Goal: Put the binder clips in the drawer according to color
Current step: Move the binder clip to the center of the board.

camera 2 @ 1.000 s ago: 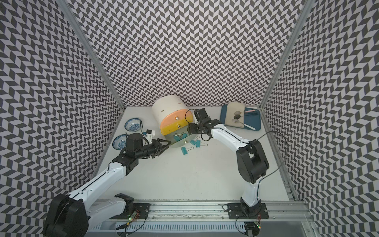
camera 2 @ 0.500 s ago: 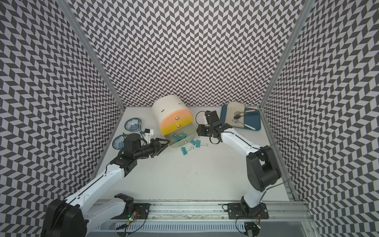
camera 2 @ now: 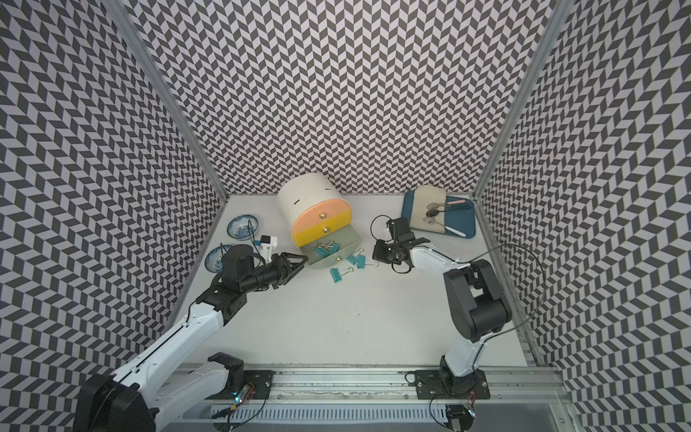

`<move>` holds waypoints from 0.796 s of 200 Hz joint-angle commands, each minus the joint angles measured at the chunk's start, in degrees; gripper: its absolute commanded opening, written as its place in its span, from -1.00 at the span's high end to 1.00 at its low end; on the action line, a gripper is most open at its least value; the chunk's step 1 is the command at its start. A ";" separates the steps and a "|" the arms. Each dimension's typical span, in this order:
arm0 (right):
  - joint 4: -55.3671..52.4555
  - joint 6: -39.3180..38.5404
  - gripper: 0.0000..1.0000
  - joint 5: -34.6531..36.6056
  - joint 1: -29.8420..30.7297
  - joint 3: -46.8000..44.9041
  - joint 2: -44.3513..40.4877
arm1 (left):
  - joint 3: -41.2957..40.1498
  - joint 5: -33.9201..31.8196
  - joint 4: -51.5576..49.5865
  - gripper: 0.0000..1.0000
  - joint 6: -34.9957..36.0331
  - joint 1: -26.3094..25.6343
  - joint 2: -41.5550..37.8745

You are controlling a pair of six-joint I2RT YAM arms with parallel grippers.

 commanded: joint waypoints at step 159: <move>5.14 -0.14 1.00 -0.26 0.14 0.33 7.54 | -1.35 1.38 -2.77 0.07 1.57 3.52 -3.22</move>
